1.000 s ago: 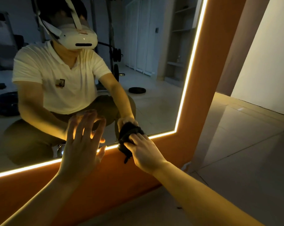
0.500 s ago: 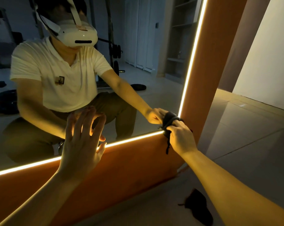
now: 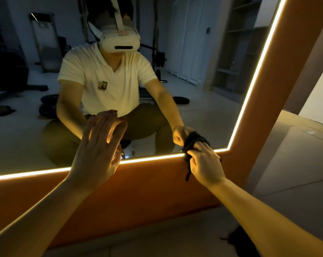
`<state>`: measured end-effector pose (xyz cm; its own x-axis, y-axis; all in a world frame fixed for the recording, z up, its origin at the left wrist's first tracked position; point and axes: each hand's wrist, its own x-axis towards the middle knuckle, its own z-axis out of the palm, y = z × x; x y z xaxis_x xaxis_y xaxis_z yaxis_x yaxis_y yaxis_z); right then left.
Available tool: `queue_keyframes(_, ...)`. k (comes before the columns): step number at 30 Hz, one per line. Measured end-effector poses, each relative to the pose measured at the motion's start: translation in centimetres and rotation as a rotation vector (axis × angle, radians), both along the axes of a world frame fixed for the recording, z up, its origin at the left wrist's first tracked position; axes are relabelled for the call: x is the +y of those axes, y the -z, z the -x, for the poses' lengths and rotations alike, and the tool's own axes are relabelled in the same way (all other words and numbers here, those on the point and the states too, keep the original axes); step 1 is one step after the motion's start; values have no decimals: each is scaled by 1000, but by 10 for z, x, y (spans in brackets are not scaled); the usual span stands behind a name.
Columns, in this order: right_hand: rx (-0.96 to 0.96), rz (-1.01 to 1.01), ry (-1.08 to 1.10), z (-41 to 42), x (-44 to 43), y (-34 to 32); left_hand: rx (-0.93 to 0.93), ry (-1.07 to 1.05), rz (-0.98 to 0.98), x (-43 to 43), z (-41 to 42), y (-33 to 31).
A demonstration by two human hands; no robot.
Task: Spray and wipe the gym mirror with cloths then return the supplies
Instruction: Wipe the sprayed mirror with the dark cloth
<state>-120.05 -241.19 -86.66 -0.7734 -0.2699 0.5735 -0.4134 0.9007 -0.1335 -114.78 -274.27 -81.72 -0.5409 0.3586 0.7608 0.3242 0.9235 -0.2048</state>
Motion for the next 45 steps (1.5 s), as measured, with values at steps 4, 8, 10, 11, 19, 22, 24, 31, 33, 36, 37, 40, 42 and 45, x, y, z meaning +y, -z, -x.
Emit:
queue_keyframes(4,-23,-46,-126,-10,-43,-5,-28,-63,15,-20,-7,-1)
queue_keyframes(8,-46,-95,-229,-23,-102,-6,-18,-170,-33,-39,-19,-3)
queue_keyframes(10,-60,-110,-255,-28,-131,-5,1,-212,-69,-49,-25,-1)
queue_keyframes(11,-60,-114,-266,-30,-145,-4,15,-227,-81,-55,-26,0)
queue_keyframes(19,-38,-246,-456,-45,-222,1,36,-300,-131,-82,-34,2)
queue_keyframes(22,18,-199,-477,-27,-180,-5,76,-284,-163,-78,-31,-2)
queue_keyframes(24,61,-54,-402,-14,-136,-17,120,-256,-163,-75,-30,-2)
queue_keyframes(31,381,356,53,12,-69,-65,172,-251,-177,-72,-20,0)
queue_keyframes(33,401,307,22,10,-99,-62,178,-253,-179,-71,-18,0)
queue_keyframes(36,438,227,-157,-1,-156,-51,161,-263,-193,-69,-19,-1)
queue_keyframes(37,446,151,-249,-5,-172,-42,149,-273,-203,-68,-20,-1)
queue_keyframes(40,368,-296,-484,-15,-194,-3,119,-300,-225,-70,-20,-4)
queue_keyframes(42,358,-429,-519,-11,-182,0,116,-307,-230,-73,-20,-4)
queue_keyframes(45,475,-180,-443,2,-161,-36,167,-285,-228,-76,-19,-3)
